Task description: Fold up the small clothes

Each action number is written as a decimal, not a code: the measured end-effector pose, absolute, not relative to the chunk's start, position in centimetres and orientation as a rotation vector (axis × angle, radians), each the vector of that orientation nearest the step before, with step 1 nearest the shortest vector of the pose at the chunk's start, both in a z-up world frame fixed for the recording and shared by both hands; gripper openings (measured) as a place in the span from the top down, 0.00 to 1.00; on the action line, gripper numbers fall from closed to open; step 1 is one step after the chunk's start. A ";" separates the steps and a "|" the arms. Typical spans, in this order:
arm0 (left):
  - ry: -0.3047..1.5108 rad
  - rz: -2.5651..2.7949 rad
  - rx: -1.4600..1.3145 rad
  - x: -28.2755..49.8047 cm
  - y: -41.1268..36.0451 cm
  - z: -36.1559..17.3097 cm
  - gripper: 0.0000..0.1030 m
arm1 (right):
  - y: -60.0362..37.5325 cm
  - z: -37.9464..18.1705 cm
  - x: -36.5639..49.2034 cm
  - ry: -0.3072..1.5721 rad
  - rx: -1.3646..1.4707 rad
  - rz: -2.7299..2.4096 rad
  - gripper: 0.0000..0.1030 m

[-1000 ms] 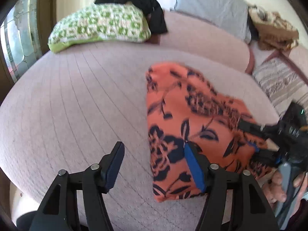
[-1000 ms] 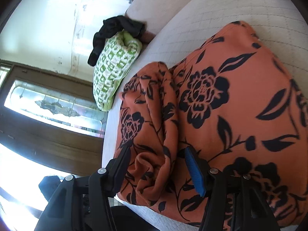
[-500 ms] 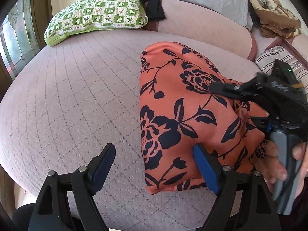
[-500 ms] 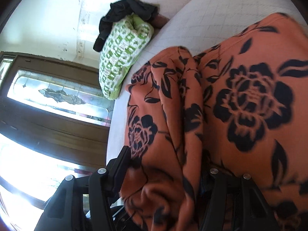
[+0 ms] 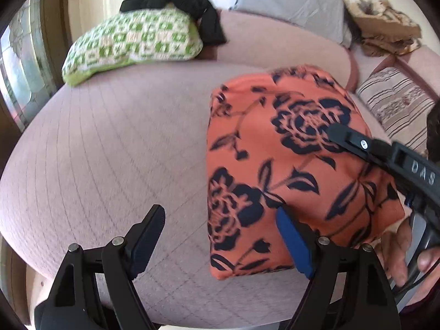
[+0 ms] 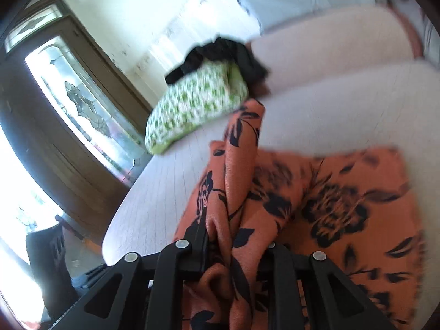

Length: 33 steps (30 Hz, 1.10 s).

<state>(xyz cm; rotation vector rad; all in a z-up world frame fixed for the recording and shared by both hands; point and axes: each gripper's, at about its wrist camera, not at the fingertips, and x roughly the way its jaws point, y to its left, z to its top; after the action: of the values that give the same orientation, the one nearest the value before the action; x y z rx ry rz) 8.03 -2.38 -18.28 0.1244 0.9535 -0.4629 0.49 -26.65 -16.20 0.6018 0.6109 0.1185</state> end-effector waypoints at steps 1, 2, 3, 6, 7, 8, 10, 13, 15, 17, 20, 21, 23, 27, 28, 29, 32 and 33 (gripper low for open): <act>0.943 -0.477 0.128 8.0 -2.9 -17.8 0.19 | -27.4 -15.8 -0.4 0.591 0.601 0.081 0.81; 0.940 -0.489 0.132 8.0 -3.5 -17.6 0.19 | -28.1 -15.4 -1.0 0.577 0.594 0.041 0.81; 0.943 -0.504 0.136 8.0 -4.3 -17.5 0.19 | -28.8 -15.2 -1.5 0.571 0.586 0.009 0.81; 0.969 -0.533 0.173 8.3 -6.4 -18.2 0.19 | -31.7 -16.5 -2.1 0.702 0.673 0.028 0.81; 0.979 -0.531 0.203 8.4 -7.2 -18.9 0.19 | -32.5 -17.6 -2.1 0.761 0.724 0.054 0.78; 0.995 -0.526 0.237 8.6 -7.8 -19.8 0.19 | -33.2 -18.9 -1.9 0.831 0.782 0.078 0.77; 1.040 -0.520 0.282 9.0 -8.7 -21.8 0.19 | -34.1 -22.0 -1.6 0.958 0.912 0.098 0.77; 1.066 -0.510 0.233 9.5 -8.4 -23.1 0.17 | -36.6 -24.2 -1.2 0.959 1.110 0.114 0.76; 1.087 -0.511 0.196 10.0 -7.9 -23.1 0.16 | -38.0 -24.7 -0.3 0.911 1.207 0.166 0.62; 1.104 -0.526 0.178 10.5 -7.6 -23.0 0.16 | -39.3 -26.5 1.0 0.873 1.395 0.239 0.39; 1.104 -0.522 0.160 10.2 -7.4 -22.9 0.16 | -40.3 -28.8 2.8 0.836 1.554 0.274 0.38; 1.100 -0.519 0.154 10.2 -7.4 -22.9 0.16 | -40.5 -29.0 3.5 0.837 1.562 0.283 0.38; 1.089 -0.518 0.146 10.1 -7.4 -22.7 0.16 | -41.2 -28.9 4.4 0.802 1.574 0.323 0.38; 1.076 -0.553 0.147 9.2 -8.3 -22.2 0.16 | -42.3 -24.5 4.3 0.565 1.415 0.307 0.38; 1.073 -0.556 0.156 9.0 -8.6 -22.1 0.16 | -42.4 -22.8 3.6 0.498 1.364 0.321 0.38; 1.067 -0.548 0.174 8.8 -9.0 -22.1 0.16 | -42.7 -21.6 2.9 0.433 1.331 0.335 0.38; 1.062 -0.528 0.219 8.4 -10.1 -22.6 0.14 | -43.9 -20.2 0.4 0.338 1.261 0.296 0.38; 1.057 -0.524 0.226 8.3 -10.3 -22.8 0.13 | -44.2 -20.3 0.1 0.354 1.261 0.282 0.38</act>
<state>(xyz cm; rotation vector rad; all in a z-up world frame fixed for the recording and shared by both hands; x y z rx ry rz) 8.34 -10.26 -22.78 0.2262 1.0573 -0.5241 0.12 -44.17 -20.34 1.2606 0.3540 0.2822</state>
